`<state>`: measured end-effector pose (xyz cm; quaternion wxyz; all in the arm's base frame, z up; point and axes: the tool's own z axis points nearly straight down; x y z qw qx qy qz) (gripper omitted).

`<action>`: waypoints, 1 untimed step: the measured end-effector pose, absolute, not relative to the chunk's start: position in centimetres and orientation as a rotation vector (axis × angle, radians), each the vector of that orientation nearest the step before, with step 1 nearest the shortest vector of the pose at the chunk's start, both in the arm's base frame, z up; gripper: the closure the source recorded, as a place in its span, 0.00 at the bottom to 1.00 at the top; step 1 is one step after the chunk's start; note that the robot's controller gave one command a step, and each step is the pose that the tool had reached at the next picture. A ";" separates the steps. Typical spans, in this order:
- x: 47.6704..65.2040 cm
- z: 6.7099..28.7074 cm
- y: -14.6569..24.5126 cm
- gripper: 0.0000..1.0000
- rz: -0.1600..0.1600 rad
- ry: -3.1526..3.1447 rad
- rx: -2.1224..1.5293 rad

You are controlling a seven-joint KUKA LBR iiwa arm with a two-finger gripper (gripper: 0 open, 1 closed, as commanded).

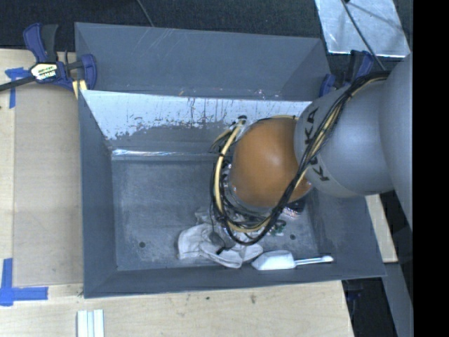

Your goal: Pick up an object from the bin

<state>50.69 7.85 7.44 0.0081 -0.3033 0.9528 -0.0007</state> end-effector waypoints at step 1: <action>50.6 7.9 7.9 1.00 0.000 2.984 -0.950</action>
Offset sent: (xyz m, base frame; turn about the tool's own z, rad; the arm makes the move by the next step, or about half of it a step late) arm 0.0000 0.0000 0.0512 0.0000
